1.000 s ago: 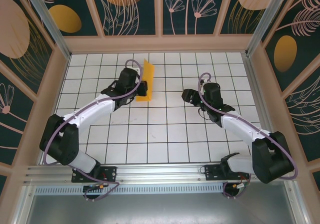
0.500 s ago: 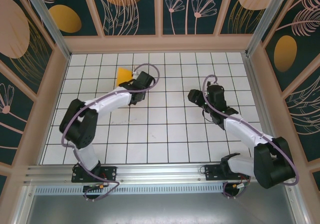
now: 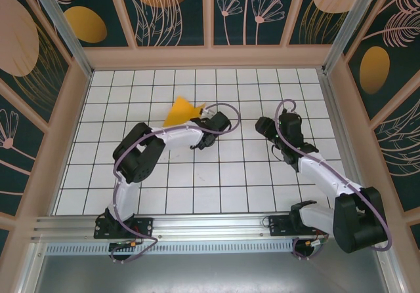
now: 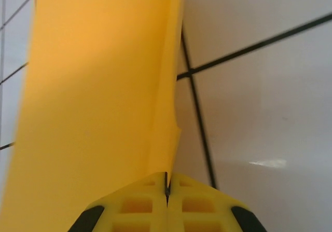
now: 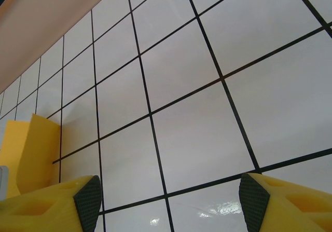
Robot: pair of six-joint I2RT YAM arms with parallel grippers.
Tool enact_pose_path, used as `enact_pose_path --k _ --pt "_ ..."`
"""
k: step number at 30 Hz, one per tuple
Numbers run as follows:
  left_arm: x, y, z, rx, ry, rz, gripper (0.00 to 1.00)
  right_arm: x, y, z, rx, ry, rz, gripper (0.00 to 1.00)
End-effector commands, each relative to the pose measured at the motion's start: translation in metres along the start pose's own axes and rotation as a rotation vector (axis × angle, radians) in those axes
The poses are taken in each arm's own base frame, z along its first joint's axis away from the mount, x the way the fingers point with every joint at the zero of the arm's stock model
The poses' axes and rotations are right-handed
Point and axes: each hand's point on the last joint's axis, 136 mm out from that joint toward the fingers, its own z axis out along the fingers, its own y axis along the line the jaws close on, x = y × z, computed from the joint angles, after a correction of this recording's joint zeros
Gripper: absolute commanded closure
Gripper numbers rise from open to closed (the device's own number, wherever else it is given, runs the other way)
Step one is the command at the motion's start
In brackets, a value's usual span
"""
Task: Fold a paper plane with a square sheet of paper (pick it up from the middle)
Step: Turn over the paper at the center of the table, then third fold the triangle at the center of the table.
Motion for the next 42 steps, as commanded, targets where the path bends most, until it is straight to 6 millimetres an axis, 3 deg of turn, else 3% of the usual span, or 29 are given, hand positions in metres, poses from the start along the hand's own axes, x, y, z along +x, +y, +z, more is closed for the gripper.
enact_pose_path --k 1,5,8,13,18,21,24,25,30,33,36,42 --pt "-0.002 -0.020 -0.001 0.060 0.008 -0.021 0.97 -0.001 -0.008 -0.003 0.022 -0.009 0.026 0.27" --pt "-0.001 -0.040 -0.009 0.133 0.006 -0.020 0.93 -0.001 -0.009 -0.003 0.025 -0.009 0.032 0.27" --pt "-0.007 -0.054 -0.023 0.233 0.004 -0.028 0.83 -0.001 -0.010 -0.003 0.021 -0.006 0.037 0.27" --pt "-0.038 -0.074 -0.084 0.564 -0.063 -0.111 0.59 0.002 -0.005 -0.002 -0.023 0.021 0.034 0.27" --pt "-0.069 -0.070 -0.142 0.787 -0.180 -0.171 0.46 0.009 0.004 0.004 -0.067 0.071 0.025 0.27" --pt "-0.077 -0.058 -0.151 0.850 -0.210 -0.218 0.44 0.013 0.007 0.008 -0.088 0.099 0.021 0.27" --pt "-0.075 -0.041 -0.134 0.882 -0.188 -0.322 0.47 0.017 0.013 0.010 -0.117 0.126 0.016 0.26" --pt "-0.079 -0.026 -0.134 0.908 -0.198 -0.383 0.50 0.018 0.016 0.011 -0.128 0.136 0.015 0.26" --pt "-0.058 0.002 -0.085 0.947 -0.127 -0.588 0.66 0.027 0.028 0.018 -0.164 0.182 0.005 0.27" --pt "-0.048 0.004 -0.064 0.985 -0.088 -0.661 0.74 0.033 0.035 0.023 -0.171 0.203 -0.008 0.27" --pt "-0.023 -0.003 -0.037 0.968 -0.023 -0.693 0.78 0.037 0.042 0.027 -0.180 0.219 -0.020 0.27" --pt "0.003 -0.018 -0.009 0.964 0.051 -0.721 0.82 0.044 0.050 0.033 -0.184 0.247 -0.032 0.27"
